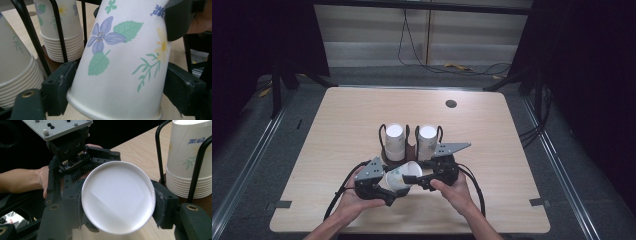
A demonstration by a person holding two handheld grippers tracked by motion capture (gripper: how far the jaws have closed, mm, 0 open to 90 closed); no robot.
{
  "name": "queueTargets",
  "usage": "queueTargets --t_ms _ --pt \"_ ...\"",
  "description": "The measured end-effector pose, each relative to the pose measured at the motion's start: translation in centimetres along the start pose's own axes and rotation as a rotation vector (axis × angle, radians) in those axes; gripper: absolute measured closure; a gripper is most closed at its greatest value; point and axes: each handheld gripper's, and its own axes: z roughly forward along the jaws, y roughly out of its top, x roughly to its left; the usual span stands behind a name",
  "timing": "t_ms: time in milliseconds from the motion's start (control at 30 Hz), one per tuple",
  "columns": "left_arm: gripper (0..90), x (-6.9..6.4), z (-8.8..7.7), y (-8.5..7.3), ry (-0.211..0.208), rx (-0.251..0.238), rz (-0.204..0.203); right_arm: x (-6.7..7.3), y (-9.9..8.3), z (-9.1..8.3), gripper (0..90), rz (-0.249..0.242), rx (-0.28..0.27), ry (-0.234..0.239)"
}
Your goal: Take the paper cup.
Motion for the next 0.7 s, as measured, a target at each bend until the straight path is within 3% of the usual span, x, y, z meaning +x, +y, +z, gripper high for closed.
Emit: queueTargets --t_ms 433,700 --pt "21.6 0.25 -0.13 -0.58 -0.011 -0.011 0.024 0.01 -0.10 0.28 35.8 -0.008 0.013 -0.003" --pt "22.5 0.65 -0.60 -0.67 -0.035 0.010 -0.004 0.20 -0.13 0.57 32.3 -0.030 0.030 -0.009"
